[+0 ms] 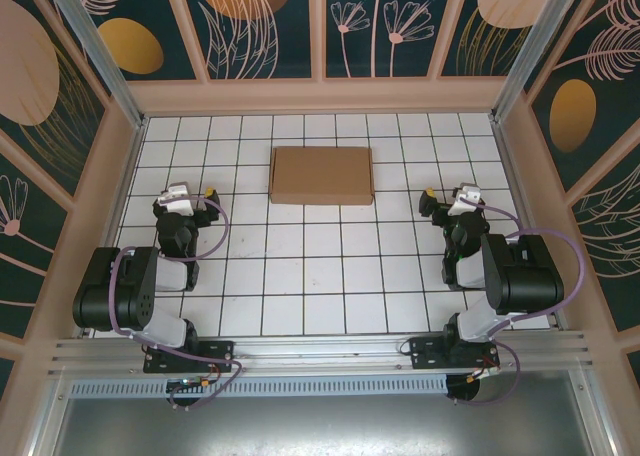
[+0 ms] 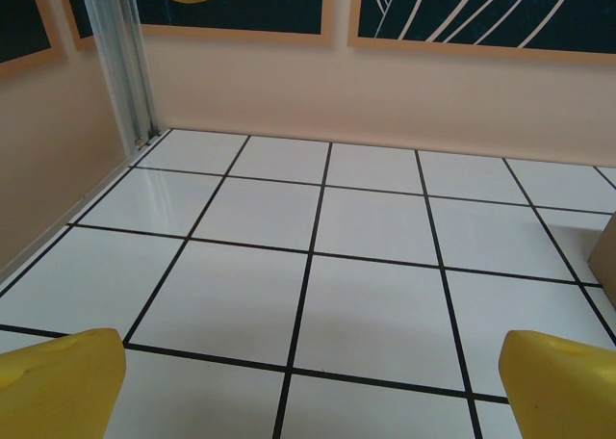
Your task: Fold the paper box
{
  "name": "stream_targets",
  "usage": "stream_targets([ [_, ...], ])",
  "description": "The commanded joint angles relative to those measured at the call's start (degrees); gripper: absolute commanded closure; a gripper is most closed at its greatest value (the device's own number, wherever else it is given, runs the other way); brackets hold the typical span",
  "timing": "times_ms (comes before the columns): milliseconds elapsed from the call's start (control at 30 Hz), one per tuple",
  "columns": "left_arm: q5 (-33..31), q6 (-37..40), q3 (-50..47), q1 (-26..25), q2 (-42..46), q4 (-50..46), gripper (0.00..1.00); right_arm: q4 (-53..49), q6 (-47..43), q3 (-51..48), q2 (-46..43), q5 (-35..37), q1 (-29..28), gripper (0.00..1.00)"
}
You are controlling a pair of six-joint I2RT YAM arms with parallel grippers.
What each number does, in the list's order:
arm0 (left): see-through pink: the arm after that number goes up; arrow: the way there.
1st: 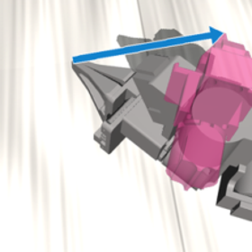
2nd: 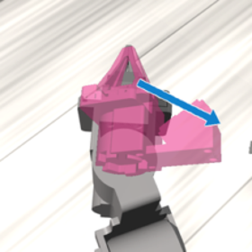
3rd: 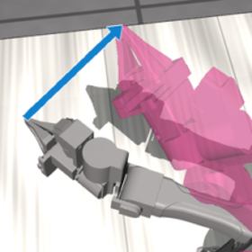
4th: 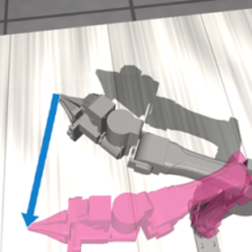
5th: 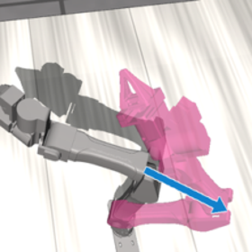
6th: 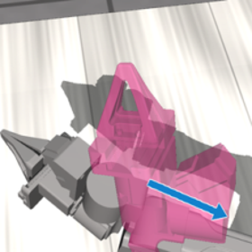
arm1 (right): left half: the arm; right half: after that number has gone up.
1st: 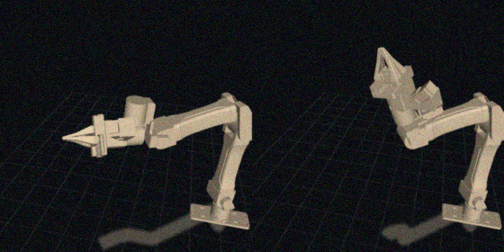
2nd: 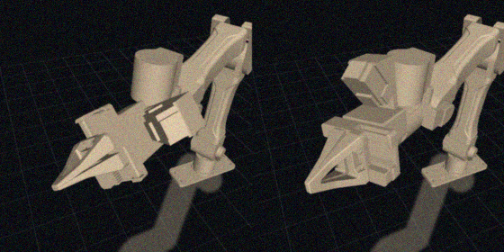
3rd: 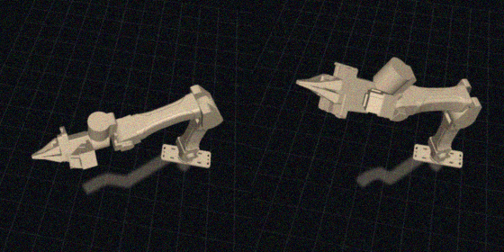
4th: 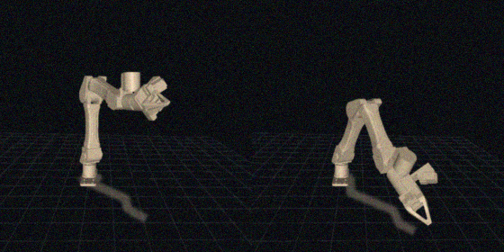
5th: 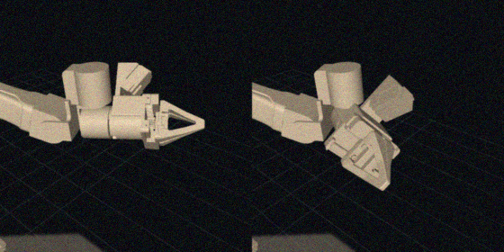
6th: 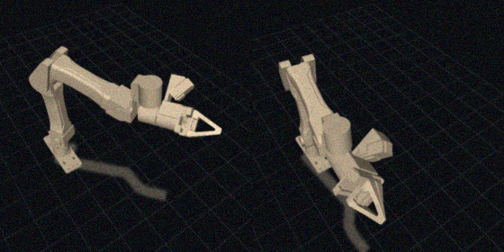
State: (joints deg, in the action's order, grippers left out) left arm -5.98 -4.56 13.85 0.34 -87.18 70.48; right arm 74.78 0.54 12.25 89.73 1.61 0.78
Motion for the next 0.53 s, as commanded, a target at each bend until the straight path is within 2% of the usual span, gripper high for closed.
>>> stream_targets([
  [0,0.97,0.07,-0.14,0.1,0.16,2.03,0.01,1.65,-0.1,-0.09,-0.19,0.26,0.18,0.01],
  [500,0.97,-0.06,-0.25,0.1,0.22,2.04,0.01,1.68,-0.1,-0.12,-0.18,0.25,0.12,0.01],
])
